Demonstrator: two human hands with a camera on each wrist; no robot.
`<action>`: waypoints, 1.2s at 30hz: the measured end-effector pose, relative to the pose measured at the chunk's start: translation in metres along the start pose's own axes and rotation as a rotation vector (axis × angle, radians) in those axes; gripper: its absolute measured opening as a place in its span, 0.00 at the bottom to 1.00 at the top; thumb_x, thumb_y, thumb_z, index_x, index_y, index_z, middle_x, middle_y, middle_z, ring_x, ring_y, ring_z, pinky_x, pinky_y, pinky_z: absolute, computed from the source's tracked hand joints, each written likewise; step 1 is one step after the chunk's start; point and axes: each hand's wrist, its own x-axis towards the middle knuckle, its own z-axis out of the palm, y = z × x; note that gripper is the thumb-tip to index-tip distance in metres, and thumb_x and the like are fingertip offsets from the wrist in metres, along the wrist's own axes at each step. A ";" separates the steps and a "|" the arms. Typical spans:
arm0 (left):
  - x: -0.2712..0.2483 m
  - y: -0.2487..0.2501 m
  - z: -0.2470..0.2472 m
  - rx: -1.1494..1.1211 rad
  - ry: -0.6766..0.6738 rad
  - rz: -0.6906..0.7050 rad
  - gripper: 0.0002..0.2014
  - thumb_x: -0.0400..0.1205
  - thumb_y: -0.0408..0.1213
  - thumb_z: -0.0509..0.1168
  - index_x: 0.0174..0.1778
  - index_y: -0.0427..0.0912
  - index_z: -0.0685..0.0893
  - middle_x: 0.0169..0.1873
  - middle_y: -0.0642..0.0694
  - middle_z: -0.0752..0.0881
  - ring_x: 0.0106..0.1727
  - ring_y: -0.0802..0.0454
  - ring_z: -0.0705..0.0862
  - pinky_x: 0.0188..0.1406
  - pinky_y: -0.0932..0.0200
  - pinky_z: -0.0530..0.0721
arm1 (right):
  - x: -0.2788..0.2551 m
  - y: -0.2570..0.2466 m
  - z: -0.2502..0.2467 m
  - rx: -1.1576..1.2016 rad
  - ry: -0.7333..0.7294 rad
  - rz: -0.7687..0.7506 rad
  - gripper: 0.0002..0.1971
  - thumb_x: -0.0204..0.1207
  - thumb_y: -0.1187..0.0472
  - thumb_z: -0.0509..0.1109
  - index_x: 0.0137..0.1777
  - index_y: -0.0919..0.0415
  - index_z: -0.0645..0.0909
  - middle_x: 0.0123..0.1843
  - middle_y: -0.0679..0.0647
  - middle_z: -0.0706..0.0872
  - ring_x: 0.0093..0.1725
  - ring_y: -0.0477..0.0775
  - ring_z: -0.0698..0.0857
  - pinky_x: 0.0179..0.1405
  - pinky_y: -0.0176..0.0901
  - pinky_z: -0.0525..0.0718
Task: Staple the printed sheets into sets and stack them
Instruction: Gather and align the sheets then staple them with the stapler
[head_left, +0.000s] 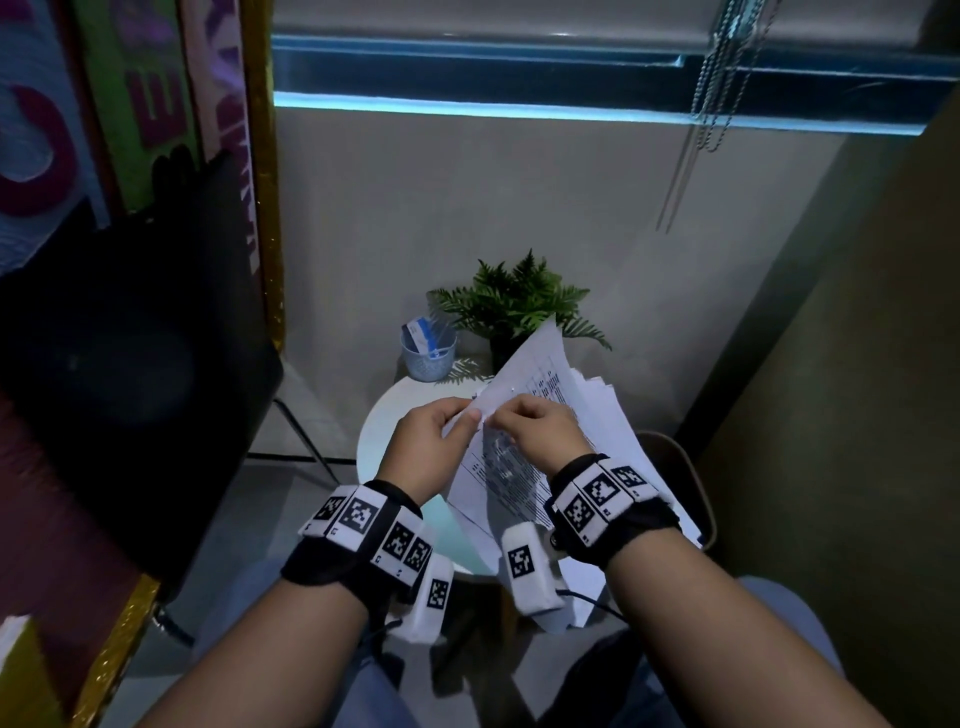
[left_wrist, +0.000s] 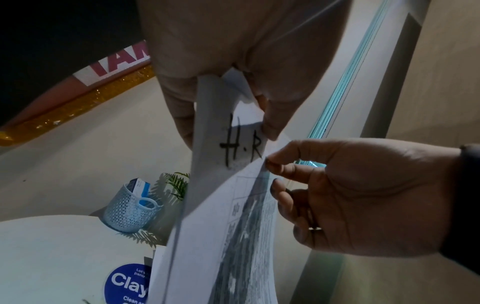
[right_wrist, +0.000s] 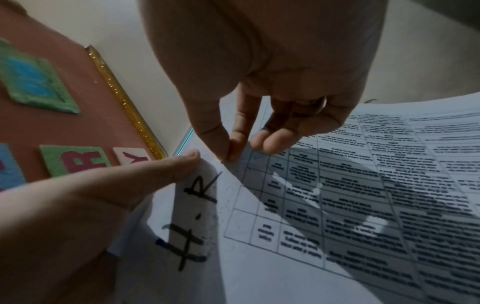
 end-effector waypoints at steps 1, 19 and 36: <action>0.001 0.000 0.000 -0.001 0.012 0.001 0.08 0.83 0.38 0.63 0.49 0.43 0.88 0.36 0.50 0.88 0.39 0.54 0.83 0.44 0.54 0.81 | 0.000 0.000 0.000 -0.001 0.006 -0.021 0.05 0.71 0.66 0.73 0.34 0.61 0.82 0.31 0.55 0.80 0.32 0.50 0.76 0.28 0.33 0.75; 0.015 -0.009 -0.005 0.148 0.018 -0.028 0.07 0.83 0.39 0.63 0.50 0.45 0.86 0.40 0.51 0.87 0.45 0.51 0.84 0.45 0.60 0.76 | 0.006 0.005 -0.010 -0.125 0.077 -0.210 0.03 0.73 0.62 0.74 0.39 0.60 0.85 0.34 0.49 0.84 0.32 0.44 0.79 0.39 0.34 0.77; 0.014 -0.013 -0.001 0.262 -0.023 -0.069 0.09 0.83 0.41 0.62 0.51 0.47 0.87 0.47 0.48 0.89 0.52 0.49 0.84 0.53 0.55 0.80 | 0.014 0.006 -0.001 0.014 0.190 -0.199 0.03 0.75 0.63 0.67 0.41 0.58 0.81 0.39 0.51 0.84 0.33 0.48 0.79 0.37 0.37 0.78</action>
